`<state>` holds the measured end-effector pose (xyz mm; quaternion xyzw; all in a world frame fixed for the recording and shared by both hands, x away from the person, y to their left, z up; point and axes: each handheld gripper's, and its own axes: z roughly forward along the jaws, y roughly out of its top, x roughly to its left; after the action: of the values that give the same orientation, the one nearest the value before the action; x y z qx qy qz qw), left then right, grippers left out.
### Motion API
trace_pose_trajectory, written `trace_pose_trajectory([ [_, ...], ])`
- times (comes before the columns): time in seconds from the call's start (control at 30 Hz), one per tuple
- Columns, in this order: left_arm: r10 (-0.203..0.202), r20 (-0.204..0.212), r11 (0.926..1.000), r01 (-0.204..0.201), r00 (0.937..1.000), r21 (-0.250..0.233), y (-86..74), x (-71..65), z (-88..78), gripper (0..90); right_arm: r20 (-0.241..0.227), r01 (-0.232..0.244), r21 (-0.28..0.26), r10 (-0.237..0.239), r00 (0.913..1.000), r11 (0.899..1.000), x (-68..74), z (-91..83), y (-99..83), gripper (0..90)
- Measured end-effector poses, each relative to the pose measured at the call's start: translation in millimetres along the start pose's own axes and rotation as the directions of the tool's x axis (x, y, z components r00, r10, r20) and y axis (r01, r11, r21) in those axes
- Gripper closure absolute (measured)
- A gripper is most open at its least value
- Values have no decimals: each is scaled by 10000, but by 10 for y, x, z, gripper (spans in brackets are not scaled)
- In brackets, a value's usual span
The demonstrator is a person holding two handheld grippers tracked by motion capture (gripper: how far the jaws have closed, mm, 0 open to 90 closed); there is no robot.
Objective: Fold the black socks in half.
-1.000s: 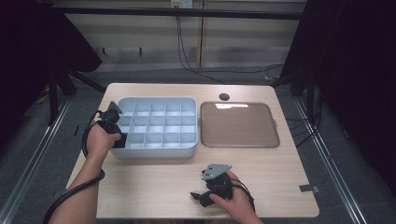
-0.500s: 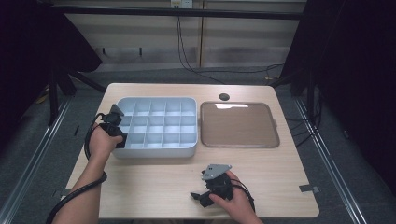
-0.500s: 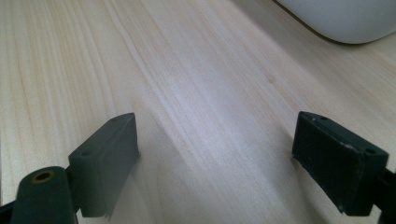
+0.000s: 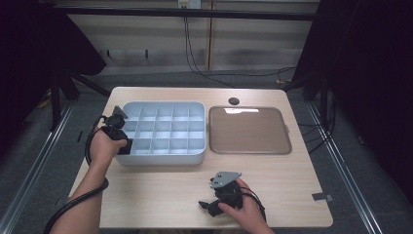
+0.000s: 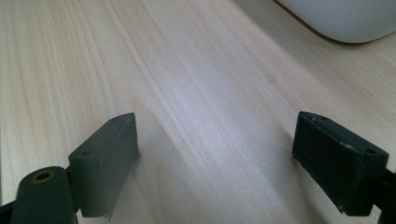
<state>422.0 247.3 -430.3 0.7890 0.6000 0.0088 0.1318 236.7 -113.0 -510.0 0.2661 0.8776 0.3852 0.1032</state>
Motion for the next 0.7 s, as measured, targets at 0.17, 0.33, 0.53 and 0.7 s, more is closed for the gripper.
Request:
trace_pose_trajectory([
  [0.17,2,-29,9999,-2,10000,-120,10,13,-57,815,-52,-23,21,23,10000,10000,3,0,0,137],
  [0.33,74,-15,9999,-74,10000,-131,13,24,-107,799,-7,4,3,-4,10000,10000,1,-1,0,138],
  [0.53,23,-73,9997,-24,10000,-246,8,25,-166,761,-122,-22,12,23,9999,10000,8,-6,-4,138],
  [0.7,39,-93,9996,-41,9999,-281,31,31,-218,720,-104,-32,26,32,9999,10000,21,-22,-18,138],
])
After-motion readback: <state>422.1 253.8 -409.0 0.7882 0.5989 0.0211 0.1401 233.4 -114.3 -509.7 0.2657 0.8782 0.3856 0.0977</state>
